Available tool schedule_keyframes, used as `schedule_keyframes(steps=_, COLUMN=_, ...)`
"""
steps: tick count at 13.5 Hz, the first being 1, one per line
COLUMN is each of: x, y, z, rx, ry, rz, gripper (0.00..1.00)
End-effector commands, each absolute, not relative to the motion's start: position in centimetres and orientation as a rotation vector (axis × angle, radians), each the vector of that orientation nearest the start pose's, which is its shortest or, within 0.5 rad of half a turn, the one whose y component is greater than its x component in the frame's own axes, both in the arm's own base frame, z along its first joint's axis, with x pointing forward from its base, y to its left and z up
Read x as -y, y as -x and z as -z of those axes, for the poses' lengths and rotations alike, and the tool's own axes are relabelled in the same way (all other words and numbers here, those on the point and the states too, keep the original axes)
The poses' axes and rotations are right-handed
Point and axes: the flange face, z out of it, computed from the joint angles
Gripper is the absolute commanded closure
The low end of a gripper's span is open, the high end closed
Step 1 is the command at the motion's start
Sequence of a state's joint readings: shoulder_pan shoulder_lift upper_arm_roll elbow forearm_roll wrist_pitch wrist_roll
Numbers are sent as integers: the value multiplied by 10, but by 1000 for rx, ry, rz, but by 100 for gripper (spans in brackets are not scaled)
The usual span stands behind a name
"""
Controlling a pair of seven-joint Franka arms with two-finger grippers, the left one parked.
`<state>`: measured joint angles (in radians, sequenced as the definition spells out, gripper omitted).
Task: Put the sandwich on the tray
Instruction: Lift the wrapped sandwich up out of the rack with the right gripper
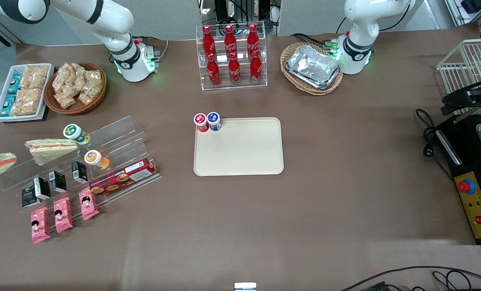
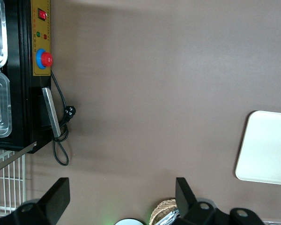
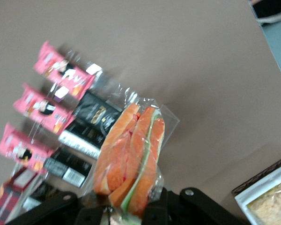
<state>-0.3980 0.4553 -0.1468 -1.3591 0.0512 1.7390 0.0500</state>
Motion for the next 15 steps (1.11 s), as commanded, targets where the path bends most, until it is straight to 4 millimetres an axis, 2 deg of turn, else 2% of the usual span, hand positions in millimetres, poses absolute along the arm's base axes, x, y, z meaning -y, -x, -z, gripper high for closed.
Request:
schedule_keyframes(steps=1, x=293, y=-602, z=-496, rx=-536, ry=3047, rz=-119, gripper=100)
schedule_keyframes(steps=5, x=193, y=-618, z=-540, rx=-138, ry=3086, rz=-138, gripper=100)
schedule_keyframes(steps=7, x=144, y=-624, z=-551, rx=123, ry=3082, rz=-136, gripper=100)
schedule_keyframes(steps=9, x=93, y=-633, z=-552, rx=427, ry=3039, rz=-123, gripper=100)
schedule_keyframes(steps=11, x=36, y=-639, z=-552, rx=623, ry=2983, rz=-114, gripper=100)
schedule_keyframes(steps=15, x=-85, y=-635, z=-556, rx=1024, ry=2819, rz=-76, gripper=100)
